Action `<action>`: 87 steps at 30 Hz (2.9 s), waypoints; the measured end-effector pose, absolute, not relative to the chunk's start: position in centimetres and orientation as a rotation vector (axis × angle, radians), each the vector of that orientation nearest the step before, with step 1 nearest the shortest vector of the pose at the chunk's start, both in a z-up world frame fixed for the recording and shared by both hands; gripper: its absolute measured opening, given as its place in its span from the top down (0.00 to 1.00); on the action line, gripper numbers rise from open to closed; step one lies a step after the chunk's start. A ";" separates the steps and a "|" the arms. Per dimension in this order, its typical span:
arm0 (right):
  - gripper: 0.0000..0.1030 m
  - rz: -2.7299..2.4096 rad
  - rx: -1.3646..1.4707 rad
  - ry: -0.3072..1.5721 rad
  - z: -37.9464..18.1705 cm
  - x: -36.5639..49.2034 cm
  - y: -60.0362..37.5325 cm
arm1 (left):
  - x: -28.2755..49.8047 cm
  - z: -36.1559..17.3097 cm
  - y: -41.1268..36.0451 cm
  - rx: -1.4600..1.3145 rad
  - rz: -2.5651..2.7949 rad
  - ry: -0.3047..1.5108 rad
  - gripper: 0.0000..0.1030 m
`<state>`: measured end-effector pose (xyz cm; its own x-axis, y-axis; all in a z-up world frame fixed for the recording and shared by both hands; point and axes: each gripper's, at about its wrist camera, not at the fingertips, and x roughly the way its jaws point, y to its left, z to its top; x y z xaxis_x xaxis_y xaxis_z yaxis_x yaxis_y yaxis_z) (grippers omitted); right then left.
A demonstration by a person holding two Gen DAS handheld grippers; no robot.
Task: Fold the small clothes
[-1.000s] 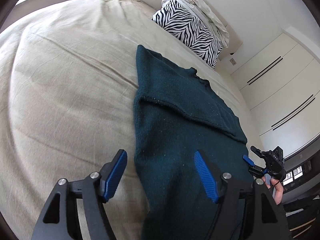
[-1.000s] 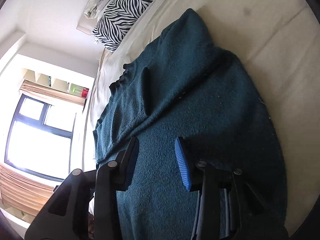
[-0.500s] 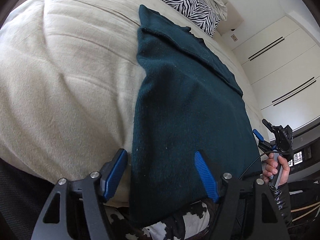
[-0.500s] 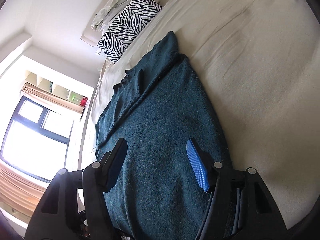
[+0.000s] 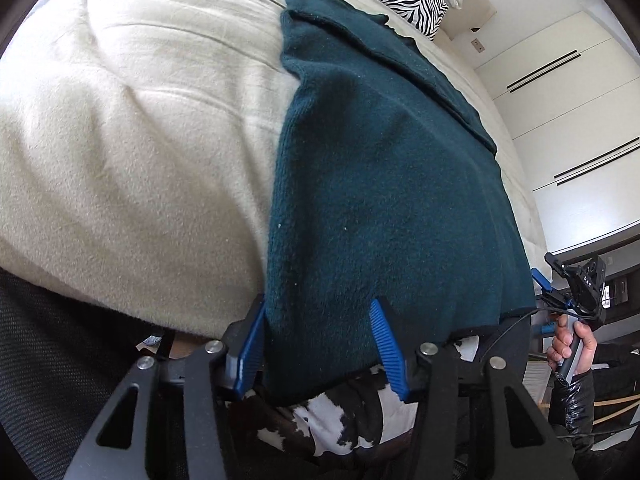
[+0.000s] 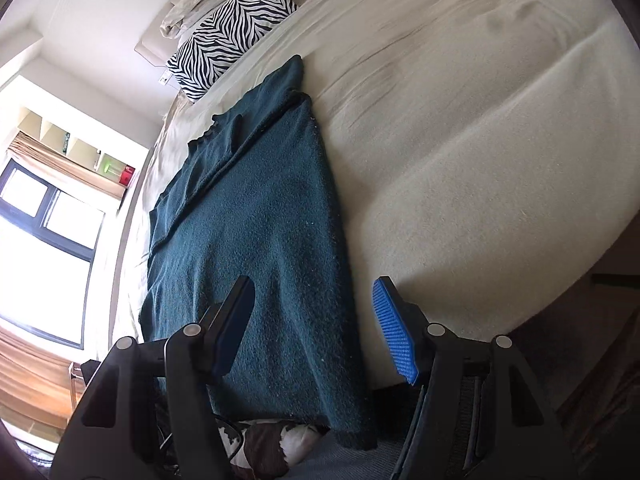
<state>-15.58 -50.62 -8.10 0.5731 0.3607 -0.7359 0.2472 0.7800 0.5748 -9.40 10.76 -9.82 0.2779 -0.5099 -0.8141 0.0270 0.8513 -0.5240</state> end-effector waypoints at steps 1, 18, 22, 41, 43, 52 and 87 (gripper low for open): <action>0.41 0.060 0.688 0.999 -8.1 -16.1 -50.8 | -9.4 -9.8 10.6 -0.445 -0.380 1.254 0.48; 0.65 0.094 0.581 1.217 -10.1 -16.9 -47.7 | -9.6 -10.9 9.0 -0.380 -0.413 1.331 0.84; 0.83 0.093 0.594 1.224 -10.3 -17.2 -48.2 | -9.7 -10.6 8.7 -0.356 -0.434 1.323 0.92; 0.92 0.312 0.992 0.773 -2.5 -13.1 -51.4 | -6.3 -4.3 16.6 -1.037 -0.664 0.988 0.93; 0.92 0.316 0.998 0.748 -1.9 -12.1 -51.6 | -5.7 -4.3 16.9 -1.114 -0.667 0.963 0.93; 0.92 0.306 1.024 0.701 -1.6 -5.2 -51.4 | -1.1 -4.2 17.1 -1.351 -0.655 0.883 0.93; 0.40 -0.014 0.924 0.768 -9.7 22.3 -52.1 | 21.7 -9.8 17.6 -1.283 -0.392 0.910 0.39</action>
<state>22.28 -52.13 -9.72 0.7390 0.3029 -0.6018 0.3250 0.6222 0.7122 21.69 17.56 -9.83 0.6075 -0.7084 -0.3592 -0.2250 0.2802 -0.9332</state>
